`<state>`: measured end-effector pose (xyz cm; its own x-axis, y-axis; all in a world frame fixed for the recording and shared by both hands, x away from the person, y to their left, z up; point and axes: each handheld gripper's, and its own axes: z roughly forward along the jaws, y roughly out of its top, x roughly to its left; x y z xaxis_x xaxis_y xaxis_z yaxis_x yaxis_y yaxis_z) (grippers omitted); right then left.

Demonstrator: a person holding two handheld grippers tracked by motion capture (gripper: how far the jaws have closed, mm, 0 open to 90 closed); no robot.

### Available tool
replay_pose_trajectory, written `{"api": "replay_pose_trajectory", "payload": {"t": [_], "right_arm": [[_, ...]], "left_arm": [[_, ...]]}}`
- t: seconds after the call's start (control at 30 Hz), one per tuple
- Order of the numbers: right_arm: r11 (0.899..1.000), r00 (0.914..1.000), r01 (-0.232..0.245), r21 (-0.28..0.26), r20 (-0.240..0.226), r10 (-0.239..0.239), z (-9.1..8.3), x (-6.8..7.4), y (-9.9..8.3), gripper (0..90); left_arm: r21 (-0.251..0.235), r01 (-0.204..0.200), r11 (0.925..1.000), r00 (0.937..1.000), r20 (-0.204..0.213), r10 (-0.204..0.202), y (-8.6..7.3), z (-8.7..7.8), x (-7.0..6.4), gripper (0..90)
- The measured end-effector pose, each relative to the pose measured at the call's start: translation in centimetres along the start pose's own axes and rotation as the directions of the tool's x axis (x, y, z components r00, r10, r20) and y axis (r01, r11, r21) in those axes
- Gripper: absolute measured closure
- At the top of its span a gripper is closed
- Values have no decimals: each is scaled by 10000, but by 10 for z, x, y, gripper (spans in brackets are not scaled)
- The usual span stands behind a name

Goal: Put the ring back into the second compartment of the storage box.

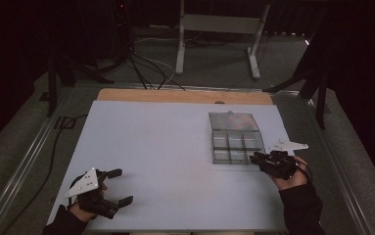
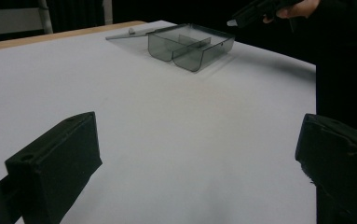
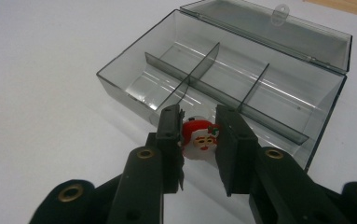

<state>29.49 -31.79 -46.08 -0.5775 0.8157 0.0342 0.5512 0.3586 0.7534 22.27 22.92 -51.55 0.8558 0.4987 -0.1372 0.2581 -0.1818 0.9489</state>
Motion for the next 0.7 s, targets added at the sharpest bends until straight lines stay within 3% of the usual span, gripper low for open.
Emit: {"api": "replay_pose_trajectory", "payload": {"t": [0.7], "right_arm": [[10000, 9999, 22, -33, 114, -21, 11, -7, 18, 716]], "left_arm": [[3, -17, 10000, 10000, 13, 17, 0, 0, -1, 4]]}}
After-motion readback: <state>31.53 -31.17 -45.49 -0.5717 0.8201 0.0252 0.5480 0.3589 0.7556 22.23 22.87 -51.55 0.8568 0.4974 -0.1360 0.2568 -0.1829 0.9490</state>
